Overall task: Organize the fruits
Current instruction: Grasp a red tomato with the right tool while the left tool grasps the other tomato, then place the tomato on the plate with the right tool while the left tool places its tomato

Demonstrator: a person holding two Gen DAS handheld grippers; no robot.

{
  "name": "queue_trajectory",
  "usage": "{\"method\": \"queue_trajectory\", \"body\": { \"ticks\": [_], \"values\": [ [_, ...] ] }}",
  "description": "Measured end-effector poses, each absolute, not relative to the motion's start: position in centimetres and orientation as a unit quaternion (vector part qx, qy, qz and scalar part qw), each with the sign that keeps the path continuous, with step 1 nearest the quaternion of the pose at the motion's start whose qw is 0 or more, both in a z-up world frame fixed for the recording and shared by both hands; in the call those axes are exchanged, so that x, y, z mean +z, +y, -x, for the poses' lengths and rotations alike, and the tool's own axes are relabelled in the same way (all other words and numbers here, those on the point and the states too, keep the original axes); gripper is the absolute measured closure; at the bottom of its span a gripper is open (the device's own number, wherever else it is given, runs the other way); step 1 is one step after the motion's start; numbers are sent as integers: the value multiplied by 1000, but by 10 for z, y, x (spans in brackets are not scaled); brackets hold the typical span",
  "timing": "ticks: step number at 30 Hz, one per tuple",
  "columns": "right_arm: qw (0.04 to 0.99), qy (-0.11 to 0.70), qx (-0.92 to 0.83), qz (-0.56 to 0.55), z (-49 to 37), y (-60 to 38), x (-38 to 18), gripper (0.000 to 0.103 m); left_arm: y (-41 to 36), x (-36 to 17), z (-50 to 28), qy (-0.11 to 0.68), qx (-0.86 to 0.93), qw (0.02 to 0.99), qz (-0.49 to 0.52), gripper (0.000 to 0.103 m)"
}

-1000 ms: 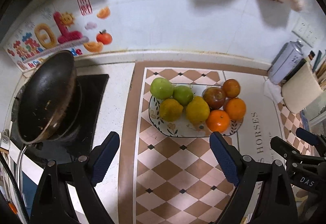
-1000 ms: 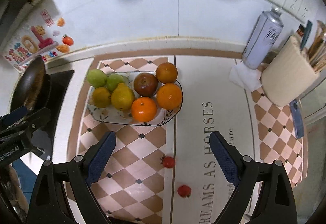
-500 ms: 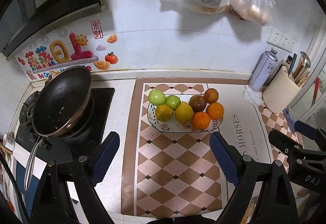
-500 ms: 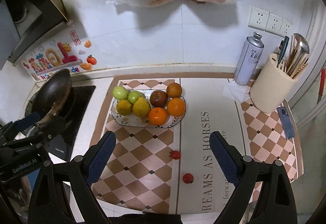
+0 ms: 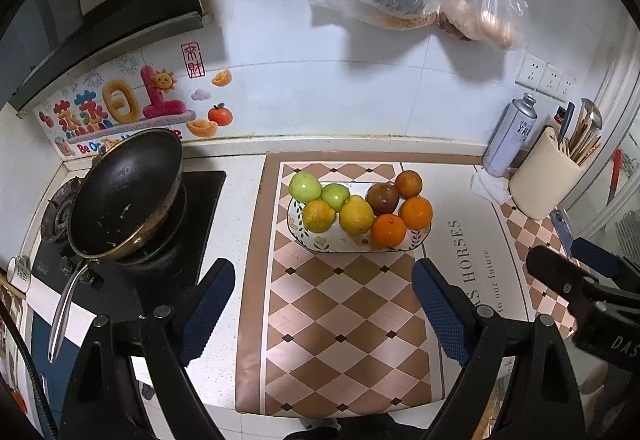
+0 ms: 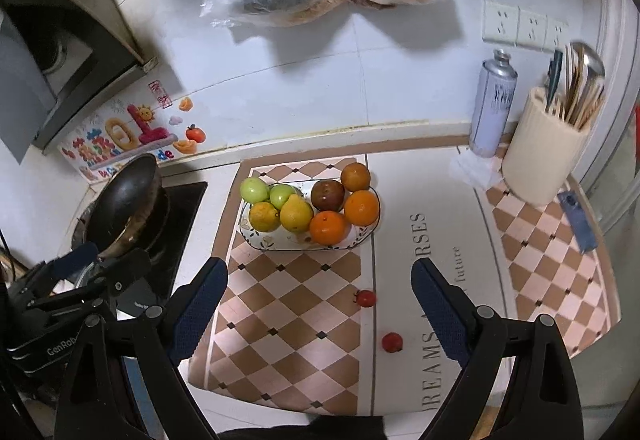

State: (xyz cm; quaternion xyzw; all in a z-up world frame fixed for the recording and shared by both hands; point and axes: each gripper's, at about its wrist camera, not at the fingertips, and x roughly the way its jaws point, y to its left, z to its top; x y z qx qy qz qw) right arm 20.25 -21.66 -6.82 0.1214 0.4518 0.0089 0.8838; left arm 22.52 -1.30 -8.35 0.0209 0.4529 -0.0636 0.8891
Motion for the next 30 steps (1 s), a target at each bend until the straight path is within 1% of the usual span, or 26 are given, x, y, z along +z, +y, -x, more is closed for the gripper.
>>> {"method": "queue_trajectory", "body": {
  "ticks": [2, 4, 5, 7, 8, 10, 11, 13, 14, 18, 19, 20, 22, 30],
  "values": [
    [872, 470, 1, -139, -208, -229, -87, 8, -17, -91, -230, 459, -60, 886, -28, 13],
    [858, 490, -16, -155, -214, -245, -113, 8, -24, -104, -237, 468, -57, 881, -42, 2],
    [847, 505, -28, -161, -216, -255, -131, 8, -29, -112, -242, 474, -54, 877, -52, 0],
    [824, 539, -41, -172, -220, -270, -171, 10, -37, -129, -249, 485, -52, 870, -66, 0],
    [813, 553, -47, -176, -220, -276, -189, 12, -43, -140, -254, 496, -53, 863, -73, 0],
    [789, 585, -48, -184, -223, -282, -226, 27, -55, -162, -263, 517, -60, 850, -82, 0],
    [777, 598, -45, -189, -224, -285, -246, 29, -61, -172, -267, 527, -64, 843, -86, 0],
    [761, 618, -42, -192, -225, -285, -277, 36, -75, -196, -277, 556, -77, 822, -93, 0],
    [754, 627, -39, -193, -226, -285, -293, 38, -81, -206, -282, 567, -84, 814, -95, 0],
    [733, 649, -29, -202, -228, -282, -335, 50, -110, -246, -299, 609, -100, 777, -119, 0],
    [728, 654, -26, -201, -228, -280, -343, 55, -117, -254, -303, 616, -102, 771, -124, 0],
    [729, 655, -23, -200, -228, -280, -347, 58, -122, -261, -306, 623, -108, 764, -126, 0],
    [739, 648, -18, -183, -228, -277, -346, 71, -133, -273, -310, 636, -115, 752, -130, 0],
    [748, 627, -44, -213, -215, -315, -331, 71, -178, -316, -318, 678, -150, 705, -141, 0]
  ]
}}
